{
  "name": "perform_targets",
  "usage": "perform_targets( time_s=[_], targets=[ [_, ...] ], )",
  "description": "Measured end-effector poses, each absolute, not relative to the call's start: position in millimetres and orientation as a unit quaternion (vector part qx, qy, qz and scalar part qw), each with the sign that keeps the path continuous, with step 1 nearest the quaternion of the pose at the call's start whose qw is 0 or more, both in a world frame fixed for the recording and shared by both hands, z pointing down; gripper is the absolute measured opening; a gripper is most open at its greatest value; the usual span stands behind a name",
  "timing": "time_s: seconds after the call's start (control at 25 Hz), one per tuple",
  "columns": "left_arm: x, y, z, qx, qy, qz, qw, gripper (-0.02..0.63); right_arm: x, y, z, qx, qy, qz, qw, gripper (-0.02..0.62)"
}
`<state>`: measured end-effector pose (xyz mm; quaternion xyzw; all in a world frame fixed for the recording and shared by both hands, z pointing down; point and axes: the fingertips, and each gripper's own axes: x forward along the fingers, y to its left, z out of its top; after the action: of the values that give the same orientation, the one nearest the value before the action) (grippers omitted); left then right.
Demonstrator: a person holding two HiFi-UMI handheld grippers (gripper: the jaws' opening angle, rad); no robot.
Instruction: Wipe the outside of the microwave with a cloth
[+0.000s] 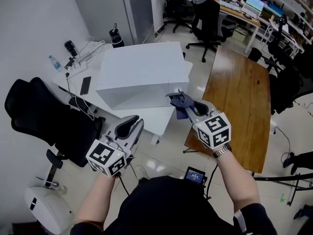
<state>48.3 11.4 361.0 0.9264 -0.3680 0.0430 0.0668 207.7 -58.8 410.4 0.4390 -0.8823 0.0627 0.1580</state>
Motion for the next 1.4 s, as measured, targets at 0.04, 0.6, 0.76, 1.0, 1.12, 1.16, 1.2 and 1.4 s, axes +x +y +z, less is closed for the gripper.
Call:
perform_targets(
  time_s=[0.04,0.6,0.76,1.0,1.12,1.16,1.2,1.4],
  targets=[
    [54.6,13.6,361.5,0.93,-0.36,0.044,0.066,0.065,201.9,-51.5,401.8,0.421,-0.892,0.056,0.152,0.063],
    [112.3,61.2,332.5,0.966,-0.256,0.002,0.043,0.232,129.6,56.4,335.4,0.127,-0.986,-0.011,0.105,0.064],
    [113.1,74.2,328.5,0.969,-0.243,-0.004,0.04,0.195,119.7,72.6,336.1,0.085,-0.99,-0.015,0.108,0.064],
    [98.1,76.1,329.2,0.96,-0.28,0.003,0.031,0.073,108.5,74.8,337.3,0.078,-0.99,-0.027,0.116,0.074],
    [88.3,74.6,334.2,0.951,-0.309,0.014,0.021,0.066,100.4,72.3,342.5,0.09,-0.987,-0.035,0.126,0.087],
    [84.1,73.8,335.8,0.947,-0.32,0.017,0.019,0.066,97.7,71.4,343.6,0.095,-0.986,-0.036,0.129,0.091],
    [79.3,72.9,337.3,0.943,-0.332,0.019,0.018,0.066,95.2,70.3,344.6,0.1,-0.986,-0.036,0.131,0.094],
    [47.3,67.4,346.8,0.918,-0.394,0.04,0.008,0.064,85.4,57.4,353.7,0.126,-0.98,-0.047,0.145,0.098]
  ],
)
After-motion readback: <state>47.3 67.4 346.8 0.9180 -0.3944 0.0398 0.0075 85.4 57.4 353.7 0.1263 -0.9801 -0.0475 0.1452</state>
